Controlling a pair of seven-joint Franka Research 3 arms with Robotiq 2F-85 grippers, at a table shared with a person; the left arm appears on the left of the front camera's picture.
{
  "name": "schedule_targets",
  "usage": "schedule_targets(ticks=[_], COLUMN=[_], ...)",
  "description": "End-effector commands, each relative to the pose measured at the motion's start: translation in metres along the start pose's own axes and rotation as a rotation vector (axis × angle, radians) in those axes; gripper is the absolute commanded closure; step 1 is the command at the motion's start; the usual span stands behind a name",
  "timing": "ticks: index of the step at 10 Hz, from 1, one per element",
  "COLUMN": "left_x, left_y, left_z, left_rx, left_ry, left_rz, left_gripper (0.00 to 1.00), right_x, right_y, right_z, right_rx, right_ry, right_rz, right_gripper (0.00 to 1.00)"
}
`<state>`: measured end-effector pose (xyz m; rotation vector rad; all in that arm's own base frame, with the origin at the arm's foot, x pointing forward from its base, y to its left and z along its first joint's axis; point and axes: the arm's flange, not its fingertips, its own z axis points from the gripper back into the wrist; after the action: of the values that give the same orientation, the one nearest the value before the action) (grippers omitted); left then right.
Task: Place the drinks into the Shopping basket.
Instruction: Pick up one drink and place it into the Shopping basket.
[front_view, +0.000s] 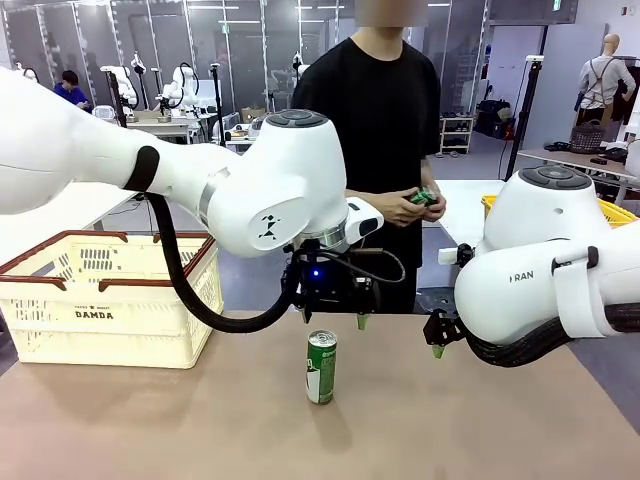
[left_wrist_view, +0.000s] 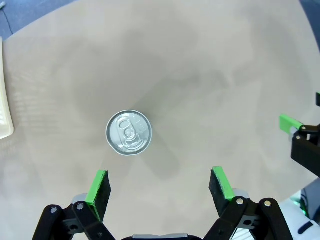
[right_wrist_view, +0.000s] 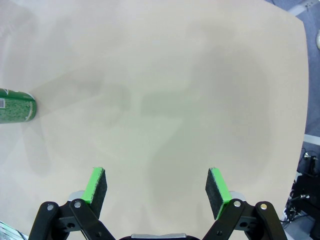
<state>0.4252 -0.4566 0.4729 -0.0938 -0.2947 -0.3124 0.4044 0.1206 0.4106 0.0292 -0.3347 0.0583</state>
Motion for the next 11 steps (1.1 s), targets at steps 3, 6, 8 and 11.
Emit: schedule_targets(ticks=[3, 6, 8, 11], left_x=[0.007, 0.011, 0.013, 0.016], left_y=[-0.007, 0.001, 0.006, 0.011], left_z=[-0.006, -0.027, -0.04, -0.055], left_rx=[0.091, 0.09, 0.089, 0.093], left_ry=[0.03, 0.05, 0.075, 0.116], left_rz=[0.033, 0.048, 0.062, 0.079], left_gripper=[0.0, 0.0, 0.0, 0.0], right_x=[-0.001, -0.001, -0.001, -0.001], right_y=[-0.001, -0.001, -0.001, -0.001], right_z=[-0.001, -0.001, -0.001, -0.001], right_rx=[-0.005, -0.005, -0.005, -0.005], right_ry=[-0.007, -0.007, -0.007, -0.007], right_rz=[0.008, 0.008, 0.008, 0.008], right_gripper=[0.0, 0.0, 0.0, 0.0])
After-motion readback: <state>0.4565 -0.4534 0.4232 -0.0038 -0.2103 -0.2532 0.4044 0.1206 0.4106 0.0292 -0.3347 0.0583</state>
